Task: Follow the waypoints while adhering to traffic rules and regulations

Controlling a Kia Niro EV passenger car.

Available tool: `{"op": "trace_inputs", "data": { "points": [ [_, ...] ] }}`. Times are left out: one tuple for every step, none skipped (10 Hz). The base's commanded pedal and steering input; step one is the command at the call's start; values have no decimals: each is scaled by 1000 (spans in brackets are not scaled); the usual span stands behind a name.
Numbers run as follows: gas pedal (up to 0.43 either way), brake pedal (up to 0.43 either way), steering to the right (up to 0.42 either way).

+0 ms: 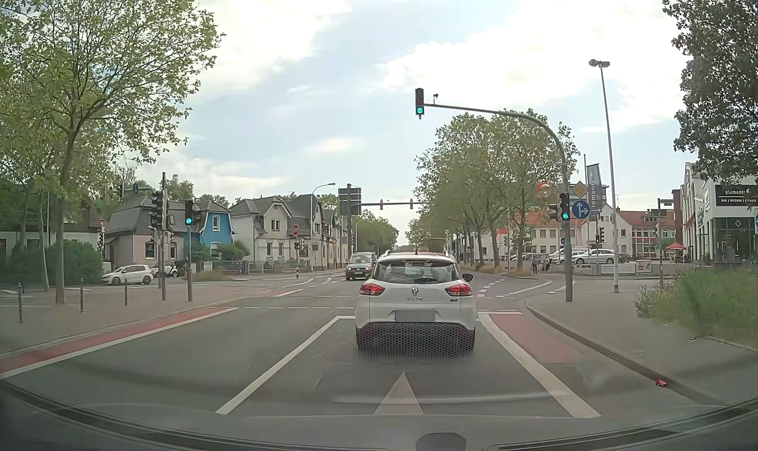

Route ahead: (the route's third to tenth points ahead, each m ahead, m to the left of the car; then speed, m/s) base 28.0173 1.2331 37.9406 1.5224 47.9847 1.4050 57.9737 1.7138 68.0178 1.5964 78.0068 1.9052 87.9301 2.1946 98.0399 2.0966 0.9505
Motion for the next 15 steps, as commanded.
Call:
{"op": "trace_inputs", "data": {
  "points": [
    [240, 18, 14],
    [268, 18, 15],
    [287, 18, 15],
    [299, 18, 15],
    [311, 18, 15],
    [339, 18, 15],
    [358, 18, 15],
    [370, 18, 15],
    [398, 18, 15],
    [398, 18, 15],
    [398, 18, 15],
    [398, 18, 15],
    [398, 18, 16],
    [398, 18, 16],
    [398, 18, 16]
  ]
}}
